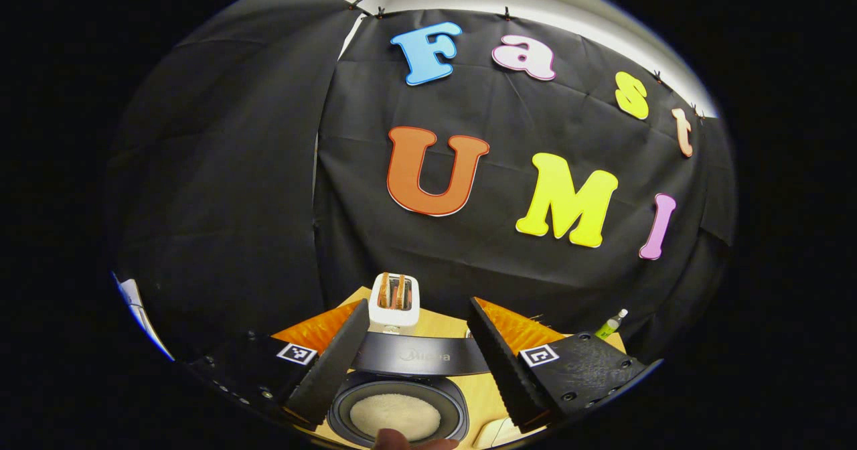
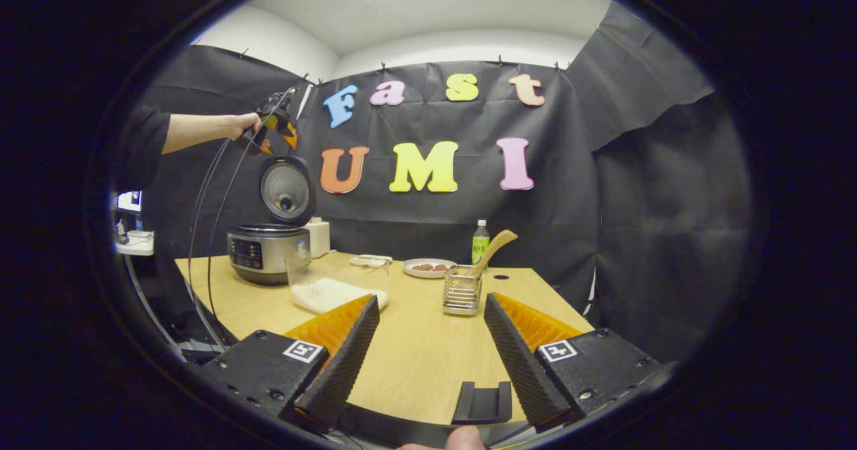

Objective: Close the left gripper, press the button to open the rice cooker; take a wooden spoon from the chopstick holder with the right hand, scoop a spoonful of rice and pour it into the rice cooker, then put the wooden spoon back into the chopstick holder.

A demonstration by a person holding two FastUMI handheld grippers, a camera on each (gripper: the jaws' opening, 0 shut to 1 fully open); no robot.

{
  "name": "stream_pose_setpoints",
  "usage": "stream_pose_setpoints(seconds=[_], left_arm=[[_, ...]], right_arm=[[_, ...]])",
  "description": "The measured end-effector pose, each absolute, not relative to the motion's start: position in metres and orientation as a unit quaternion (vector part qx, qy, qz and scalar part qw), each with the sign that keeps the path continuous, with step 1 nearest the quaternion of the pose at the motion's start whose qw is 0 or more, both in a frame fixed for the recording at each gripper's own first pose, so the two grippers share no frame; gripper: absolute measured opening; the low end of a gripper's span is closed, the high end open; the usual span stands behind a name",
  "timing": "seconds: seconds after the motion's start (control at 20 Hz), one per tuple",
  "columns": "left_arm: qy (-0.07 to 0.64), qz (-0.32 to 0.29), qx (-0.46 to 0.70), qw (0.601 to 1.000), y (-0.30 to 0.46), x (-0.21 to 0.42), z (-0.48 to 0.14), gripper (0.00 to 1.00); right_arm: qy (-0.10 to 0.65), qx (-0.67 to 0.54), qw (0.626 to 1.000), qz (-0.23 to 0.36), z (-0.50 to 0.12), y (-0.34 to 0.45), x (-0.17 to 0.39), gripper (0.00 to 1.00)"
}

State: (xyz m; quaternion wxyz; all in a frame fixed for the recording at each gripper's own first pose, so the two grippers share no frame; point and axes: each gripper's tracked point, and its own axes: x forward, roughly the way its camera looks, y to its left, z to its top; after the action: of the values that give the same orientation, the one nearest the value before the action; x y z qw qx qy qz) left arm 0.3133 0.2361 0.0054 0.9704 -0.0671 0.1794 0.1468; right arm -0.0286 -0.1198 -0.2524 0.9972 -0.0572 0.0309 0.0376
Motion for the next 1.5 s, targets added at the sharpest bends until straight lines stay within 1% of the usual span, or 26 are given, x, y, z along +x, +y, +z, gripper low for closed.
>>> stream_pose_setpoints(seconds=[0.25,0.45,0.55,0.85,1.05,1.25,1.5], left_arm=[[0.198,0.162,-0.032,0.966,0.237,0.317,-0.008,0.96],[0.220,0.171,-0.003,0.960,0.235,0.302,-0.016,0.97],[0.216,0.175,0.006,0.961,0.231,0.292,-0.016,0.97],[0.242,0.138,0.019,0.960,0.196,0.243,-0.048,0.96],[0.247,0.113,0.020,0.962,0.180,0.206,-0.081,0.95],[0.233,0.104,0.028,0.966,0.177,0.175,-0.109,0.96],[0.221,0.102,0.029,0.969,0.172,0.153,-0.145,0.96]], right_arm=[[0.035,-0.063,0.997,0.024,-0.250,-0.130,-0.023,1.00],[0.044,-0.059,0.997,0.010,-0.252,-0.135,-0.024,1.00],[0.047,-0.048,0.998,0.003,-0.252,-0.134,-0.026,1.00],[0.065,-0.042,0.996,-0.034,-0.248,-0.139,-0.032,1.00],[0.071,-0.027,0.996,-0.049,-0.239,-0.140,-0.035,1.00],[0.061,-0.021,0.997,-0.048,-0.226,-0.129,-0.041,1.00],[0.049,-0.025,0.997,-0.049,-0.216,-0.122,-0.045,1.00]])
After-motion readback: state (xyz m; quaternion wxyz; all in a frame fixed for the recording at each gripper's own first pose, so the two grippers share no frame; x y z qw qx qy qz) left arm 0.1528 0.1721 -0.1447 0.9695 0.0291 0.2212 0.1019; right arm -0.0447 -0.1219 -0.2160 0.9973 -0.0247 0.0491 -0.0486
